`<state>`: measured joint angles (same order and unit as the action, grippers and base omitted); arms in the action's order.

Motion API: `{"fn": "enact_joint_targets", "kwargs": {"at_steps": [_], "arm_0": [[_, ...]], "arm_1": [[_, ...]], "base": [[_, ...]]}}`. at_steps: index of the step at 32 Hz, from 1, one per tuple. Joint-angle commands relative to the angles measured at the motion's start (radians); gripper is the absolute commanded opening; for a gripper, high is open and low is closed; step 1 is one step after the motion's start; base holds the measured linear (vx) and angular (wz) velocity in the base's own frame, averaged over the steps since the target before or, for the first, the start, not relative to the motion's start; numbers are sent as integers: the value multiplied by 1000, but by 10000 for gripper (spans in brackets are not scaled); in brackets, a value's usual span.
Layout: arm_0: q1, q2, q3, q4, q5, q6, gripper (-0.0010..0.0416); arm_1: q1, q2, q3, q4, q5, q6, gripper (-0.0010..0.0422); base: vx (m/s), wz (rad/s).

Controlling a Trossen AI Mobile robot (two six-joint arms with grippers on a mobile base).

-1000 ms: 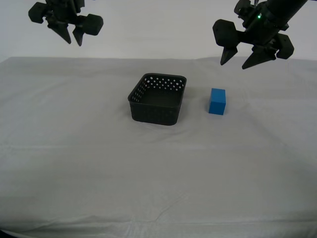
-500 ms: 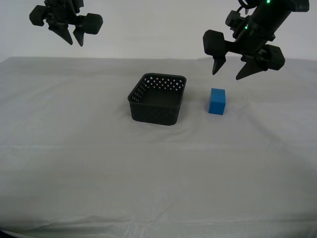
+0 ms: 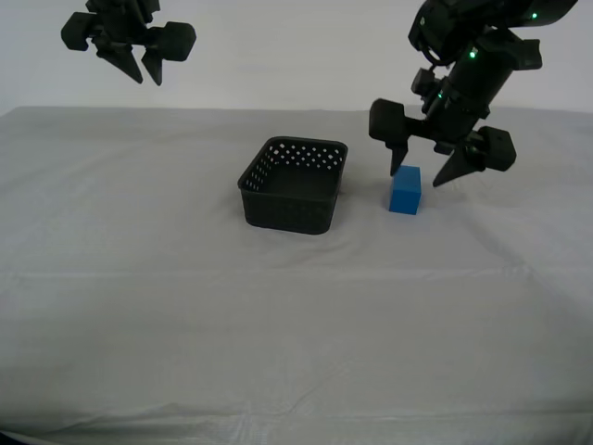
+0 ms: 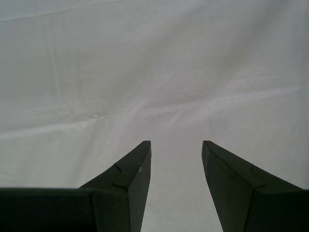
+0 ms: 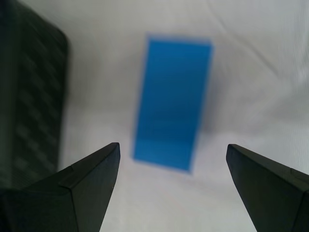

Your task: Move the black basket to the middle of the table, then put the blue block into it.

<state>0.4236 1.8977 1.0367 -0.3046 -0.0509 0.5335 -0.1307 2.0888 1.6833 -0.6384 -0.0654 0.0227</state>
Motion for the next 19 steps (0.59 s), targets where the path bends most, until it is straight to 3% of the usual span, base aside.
{"fn": "enact_joint_targets", "kwargs": {"at_steps": [1,7,11,15,17,18,19], "arm_0": [[14,48,24,13,-1,20,311],[30,163,169,-37,-13,7,305],[30,190,195,-70,-7,-5,300],[30,198,194,-73,26,3,297],[30,198,193,-72,38,14,282],[30,198,195,-71,51,16,256],[30,198,195,-70,51,17,195]], "arm_1": [[0,0,0,2,6,1,139],[0,0,0,-3,6,1,139],[0,0,0,-3,7,2,139],[0,0,0,-2,55,1,139],[0,0,0,-3,58,1,139],[0,0,0,-3,58,1,139],[0,0,0,-3,58,1,139]], "base": [[0,0],[0,0],[0,0],[0,0],[0,0],[0,0],[0,0]]}}
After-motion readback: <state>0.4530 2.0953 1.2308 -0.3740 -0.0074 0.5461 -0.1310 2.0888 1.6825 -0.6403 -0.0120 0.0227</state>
